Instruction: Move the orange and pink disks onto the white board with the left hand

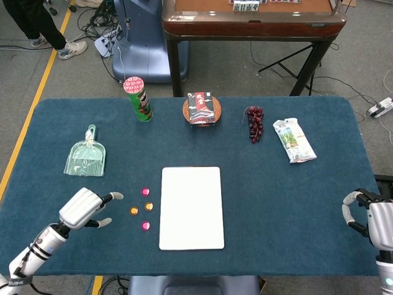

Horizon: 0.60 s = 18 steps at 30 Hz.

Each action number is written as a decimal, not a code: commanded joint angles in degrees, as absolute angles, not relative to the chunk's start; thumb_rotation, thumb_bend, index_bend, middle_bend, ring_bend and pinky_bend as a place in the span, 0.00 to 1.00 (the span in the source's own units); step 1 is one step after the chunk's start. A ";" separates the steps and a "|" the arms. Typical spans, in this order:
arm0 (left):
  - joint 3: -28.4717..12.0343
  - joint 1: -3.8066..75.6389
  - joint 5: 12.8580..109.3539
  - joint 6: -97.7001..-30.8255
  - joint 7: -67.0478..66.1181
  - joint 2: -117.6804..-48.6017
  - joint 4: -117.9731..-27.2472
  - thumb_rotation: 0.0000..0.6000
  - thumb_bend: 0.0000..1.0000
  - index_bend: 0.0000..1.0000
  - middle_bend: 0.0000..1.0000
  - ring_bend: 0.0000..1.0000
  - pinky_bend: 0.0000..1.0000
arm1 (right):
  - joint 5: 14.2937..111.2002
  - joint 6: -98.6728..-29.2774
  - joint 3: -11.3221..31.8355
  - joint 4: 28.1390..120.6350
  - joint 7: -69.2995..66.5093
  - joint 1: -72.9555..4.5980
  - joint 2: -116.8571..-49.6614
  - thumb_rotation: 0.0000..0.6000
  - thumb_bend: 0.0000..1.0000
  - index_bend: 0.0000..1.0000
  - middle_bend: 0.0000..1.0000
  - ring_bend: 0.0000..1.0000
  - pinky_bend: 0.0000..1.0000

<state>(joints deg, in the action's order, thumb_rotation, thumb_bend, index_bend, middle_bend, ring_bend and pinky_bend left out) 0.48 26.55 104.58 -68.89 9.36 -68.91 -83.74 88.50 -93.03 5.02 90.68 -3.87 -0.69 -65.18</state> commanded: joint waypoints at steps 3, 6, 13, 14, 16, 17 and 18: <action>1.09 30.17 100.72 -60.52 5.48 -70.91 -84.71 1.00 0.20 0.39 1.00 1.00 1.00 | 88.59 -93.17 5.03 90.65 -4.60 -0.56 -64.98 1.00 0.40 0.57 0.49 0.54 0.56; 0.93 31.71 98.84 -56.94 2.77 -71.76 -84.42 1.00 0.20 0.40 1.00 1.00 1.00 | 88.63 -92.93 4.97 90.62 -4.85 -0.62 -64.88 1.00 0.39 0.57 0.49 0.54 0.56; 0.40 33.27 95.57 -54.15 -0.54 -73.68 -83.37 1.00 0.20 0.41 1.00 1.00 1.00 | 88.70 -92.74 4.94 90.54 -5.50 -0.63 -64.66 1.00 0.40 0.57 0.49 0.54 0.56; 0.42 33.38 95.47 -54.18 -0.75 -73.93 -83.16 1.00 0.20 0.41 1.00 1.00 1.00 | 88.71 -92.71 4.93 90.51 -5.56 -0.64 -64.65 1.00 0.40 0.57 0.49 0.54 0.56; 0.60 33.69 95.19 -53.92 -1.20 -74.35 -82.84 1.00 0.20 0.42 1.00 1.00 1.00 | 88.83 -92.62 4.85 90.51 -5.63 -0.66 -64.63 1.00 0.39 0.57 0.49 0.54 0.56; 0.71 33.87 95.06 -53.76 -1.49 -74.56 -82.76 1.00 0.20 0.42 1.00 1.00 1.00 | 88.91 -92.60 4.80 90.52 -5.65 -0.66 -64.62 1.00 0.39 0.57 0.49 0.54 0.56; 0.79 33.99 94.94 -53.63 -1.73 -74.71 -82.73 1.00 0.20 0.42 1.00 1.00 1.00 | 88.96 -92.62 4.78 90.52 -5.67 -0.65 -64.63 1.00 0.39 0.57 0.49 0.54 0.56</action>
